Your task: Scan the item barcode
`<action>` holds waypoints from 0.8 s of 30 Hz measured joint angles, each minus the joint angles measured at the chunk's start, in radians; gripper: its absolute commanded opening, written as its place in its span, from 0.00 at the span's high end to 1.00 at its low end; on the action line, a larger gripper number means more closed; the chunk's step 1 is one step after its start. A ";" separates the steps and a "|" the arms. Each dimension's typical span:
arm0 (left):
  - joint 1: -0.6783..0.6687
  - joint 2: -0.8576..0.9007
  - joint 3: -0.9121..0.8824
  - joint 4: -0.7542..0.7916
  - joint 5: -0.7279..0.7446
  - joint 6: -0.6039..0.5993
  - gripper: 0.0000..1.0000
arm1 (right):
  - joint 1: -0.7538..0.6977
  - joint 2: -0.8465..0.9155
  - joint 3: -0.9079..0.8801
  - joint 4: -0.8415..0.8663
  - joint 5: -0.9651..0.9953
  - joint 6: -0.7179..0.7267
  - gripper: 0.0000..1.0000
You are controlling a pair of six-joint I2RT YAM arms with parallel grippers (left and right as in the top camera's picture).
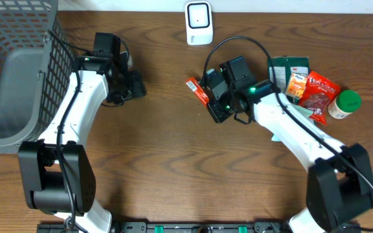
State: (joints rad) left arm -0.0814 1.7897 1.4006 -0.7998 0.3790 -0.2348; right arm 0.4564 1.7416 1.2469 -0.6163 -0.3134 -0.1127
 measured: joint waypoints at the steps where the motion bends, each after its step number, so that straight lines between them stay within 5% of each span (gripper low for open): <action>1: 0.000 0.000 0.000 0.008 0.055 0.008 0.49 | 0.000 -0.010 0.000 0.003 -0.032 0.022 0.99; 9: -0.001 0.000 0.000 0.113 0.391 0.034 0.46 | 0.010 -0.014 0.000 0.060 -0.219 0.124 0.99; 21: -0.014 0.000 0.000 0.124 0.526 0.034 0.47 | 0.045 -0.014 0.000 0.229 -0.297 0.224 0.99; 24: -0.026 0.000 0.000 0.132 0.533 0.034 0.64 | 0.053 -0.014 0.000 0.268 -0.298 0.244 0.99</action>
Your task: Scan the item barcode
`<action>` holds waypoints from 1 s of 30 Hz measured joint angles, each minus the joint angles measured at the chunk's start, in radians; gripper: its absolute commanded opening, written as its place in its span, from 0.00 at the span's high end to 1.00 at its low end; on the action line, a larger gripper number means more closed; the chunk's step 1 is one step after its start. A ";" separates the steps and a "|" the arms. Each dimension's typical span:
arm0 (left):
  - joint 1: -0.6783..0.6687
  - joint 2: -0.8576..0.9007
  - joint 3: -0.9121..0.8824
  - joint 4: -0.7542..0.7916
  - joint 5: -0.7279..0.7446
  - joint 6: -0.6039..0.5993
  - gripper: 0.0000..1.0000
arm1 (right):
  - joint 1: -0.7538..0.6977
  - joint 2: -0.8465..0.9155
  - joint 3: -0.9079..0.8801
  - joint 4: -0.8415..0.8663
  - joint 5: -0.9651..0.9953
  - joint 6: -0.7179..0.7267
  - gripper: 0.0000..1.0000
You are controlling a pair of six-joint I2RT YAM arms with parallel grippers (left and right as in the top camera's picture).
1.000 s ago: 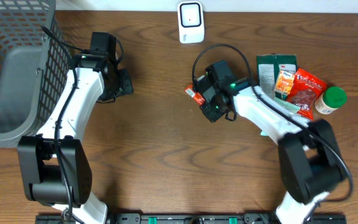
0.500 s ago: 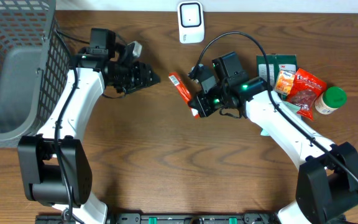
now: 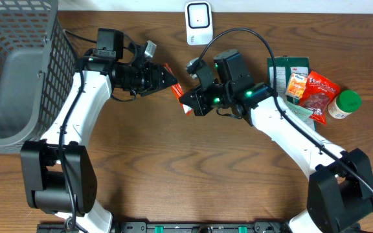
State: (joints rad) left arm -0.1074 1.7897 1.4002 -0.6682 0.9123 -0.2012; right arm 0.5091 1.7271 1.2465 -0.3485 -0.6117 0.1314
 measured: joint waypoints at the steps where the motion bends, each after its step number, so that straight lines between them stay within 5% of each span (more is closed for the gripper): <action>1: -0.003 0.000 0.000 0.003 0.002 -0.003 0.71 | 0.004 0.000 0.000 0.008 -0.001 0.006 0.99; 4: -0.013 0.000 0.000 0.022 0.007 0.003 0.92 | 0.019 0.000 0.000 0.016 -0.003 0.026 0.98; 10: -0.020 0.000 0.000 0.059 0.013 0.005 0.93 | 0.019 0.000 0.000 0.012 0.014 0.052 0.74; 15: -0.019 0.000 0.000 0.058 -0.064 -0.124 0.93 | 0.020 -0.001 0.007 -0.041 0.080 0.044 0.56; 21: -0.019 0.000 0.000 0.003 -0.216 -0.294 0.94 | 0.023 -0.002 0.142 -0.253 0.209 -0.002 0.51; 30: -0.042 0.000 -0.001 -0.167 -0.459 -0.623 0.93 | 0.142 -0.032 0.203 -0.327 0.382 -0.098 0.45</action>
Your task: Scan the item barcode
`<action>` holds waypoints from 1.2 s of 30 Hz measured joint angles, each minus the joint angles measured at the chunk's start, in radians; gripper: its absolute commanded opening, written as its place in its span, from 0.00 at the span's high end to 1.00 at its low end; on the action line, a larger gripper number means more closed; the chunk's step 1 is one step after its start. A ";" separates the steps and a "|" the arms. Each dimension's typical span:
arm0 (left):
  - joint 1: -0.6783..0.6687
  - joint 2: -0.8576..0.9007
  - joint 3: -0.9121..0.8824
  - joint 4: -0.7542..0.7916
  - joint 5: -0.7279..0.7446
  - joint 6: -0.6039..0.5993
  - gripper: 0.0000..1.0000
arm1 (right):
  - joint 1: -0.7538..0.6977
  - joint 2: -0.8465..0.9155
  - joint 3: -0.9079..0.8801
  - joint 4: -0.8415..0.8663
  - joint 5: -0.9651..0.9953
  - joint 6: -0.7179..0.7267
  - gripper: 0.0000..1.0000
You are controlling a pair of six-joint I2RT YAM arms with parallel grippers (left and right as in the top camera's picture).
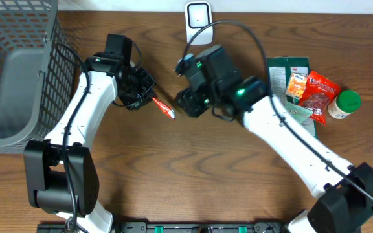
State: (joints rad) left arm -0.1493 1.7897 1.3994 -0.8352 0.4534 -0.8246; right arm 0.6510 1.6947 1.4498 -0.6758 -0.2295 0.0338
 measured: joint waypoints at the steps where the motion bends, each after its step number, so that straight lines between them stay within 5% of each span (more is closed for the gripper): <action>1: -0.003 0.000 0.000 -0.012 -0.010 -0.025 0.93 | 0.020 0.000 0.000 0.000 0.025 -0.010 0.45; 16: -0.008 0.000 0.000 -0.076 -0.003 -0.148 0.93 | 0.135 0.100 0.000 -0.014 0.217 -0.091 0.36; 21: -0.008 0.000 0.000 -0.076 -0.002 -0.148 0.93 | 0.135 0.152 0.000 -0.009 0.207 -0.116 0.38; 24: -0.008 0.000 0.000 -0.076 0.001 -0.148 0.93 | 0.135 0.154 0.000 -0.007 0.203 -0.127 0.47; 31: -0.008 0.000 0.000 -0.076 0.005 -0.148 0.93 | 0.135 0.154 0.000 -0.009 0.200 -0.129 0.43; 36: -0.008 0.000 0.000 -0.076 0.005 -0.148 0.93 | 0.135 0.154 0.000 -0.008 0.200 -0.138 0.68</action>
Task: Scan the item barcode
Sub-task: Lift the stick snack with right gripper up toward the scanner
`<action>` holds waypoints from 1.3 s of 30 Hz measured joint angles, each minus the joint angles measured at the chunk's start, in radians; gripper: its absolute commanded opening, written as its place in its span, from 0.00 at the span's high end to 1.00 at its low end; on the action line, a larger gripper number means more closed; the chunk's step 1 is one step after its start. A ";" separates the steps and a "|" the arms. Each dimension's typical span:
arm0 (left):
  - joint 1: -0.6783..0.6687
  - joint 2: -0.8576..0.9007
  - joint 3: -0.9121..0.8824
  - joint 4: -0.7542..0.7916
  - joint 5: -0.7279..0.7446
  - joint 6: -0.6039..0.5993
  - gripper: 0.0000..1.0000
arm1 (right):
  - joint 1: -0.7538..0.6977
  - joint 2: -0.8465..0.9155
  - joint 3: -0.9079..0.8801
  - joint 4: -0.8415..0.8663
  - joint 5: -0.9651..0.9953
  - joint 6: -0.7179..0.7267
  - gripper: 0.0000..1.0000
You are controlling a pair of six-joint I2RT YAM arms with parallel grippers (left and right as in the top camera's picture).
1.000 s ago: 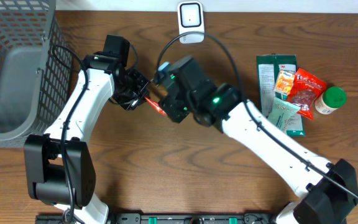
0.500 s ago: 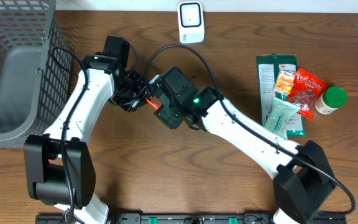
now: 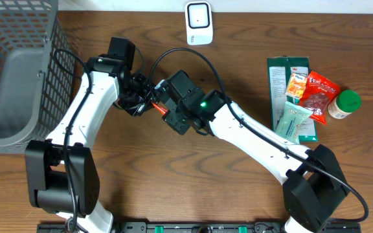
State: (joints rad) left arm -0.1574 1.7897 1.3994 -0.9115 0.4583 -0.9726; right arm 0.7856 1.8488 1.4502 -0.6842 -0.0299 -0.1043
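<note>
Only the overhead view is given. A small red packet hangs left of the table's middle, mostly hidden between the two grippers. My left gripper is shut on its left end. My right gripper has its fingers right against the packet's other end; the arm's body hides whether they grip it. The white barcode scanner stands at the far edge, well up and to the right of the packet.
A grey wire basket fills the far left. At the right lie a green packet, an orange sachet, a red bag, a green-lidded jar and a pale pouch.
My right arm has come down and to the left, from just below the scanner to the packet's right end. The left gripper still holds the packet at about the same spot.
At first my right gripper held the red packet right of centre while the left gripper waited near the basket. Then both grippers met at the packet below the scanner. After that the left gripper alone held it further left, and now the right gripper is at it again.
</note>
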 measured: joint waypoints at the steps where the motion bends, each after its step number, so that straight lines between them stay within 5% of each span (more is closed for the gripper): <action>1: 0.000 0.000 0.000 0.000 0.001 0.000 0.93 | 0.000 0.000 0.000 0.000 0.000 0.000 0.72; 6: 0.000 0.000 0.000 0.001 0.004 0.000 0.93 | 0.000 0.000 0.000 -0.012 -0.002 0.002 0.73; 10: 0.000 0.000 0.000 0.003 0.003 0.000 0.92 | 0.000 0.000 0.000 -0.010 -0.003 -0.005 0.99; 14: 0.000 0.000 0.000 0.009 0.003 0.000 0.89 | 0.000 0.000 0.000 0.000 -0.023 -0.002 0.99; 19: 0.000 0.000 0.000 0.077 0.006 0.000 0.48 | -0.010 0.000 0.000 0.016 -0.076 0.014 0.99; 21: 0.000 0.000 0.000 0.115 0.009 -0.002 0.41 | -0.021 0.000 0.000 0.016 -0.106 0.020 0.99; 31: 0.100 -0.026 0.040 0.213 0.003 0.061 0.37 | -0.128 0.000 0.032 -0.054 -0.297 0.047 0.99; 39: 0.183 -0.179 0.069 0.199 -0.154 0.144 0.32 | -0.228 0.000 0.309 -0.242 -0.371 0.095 0.99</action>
State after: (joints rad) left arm 0.0254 1.6112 1.4681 -0.7124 0.3038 -0.8288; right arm 0.5575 1.8488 1.7588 -0.9260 -0.4011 -0.0097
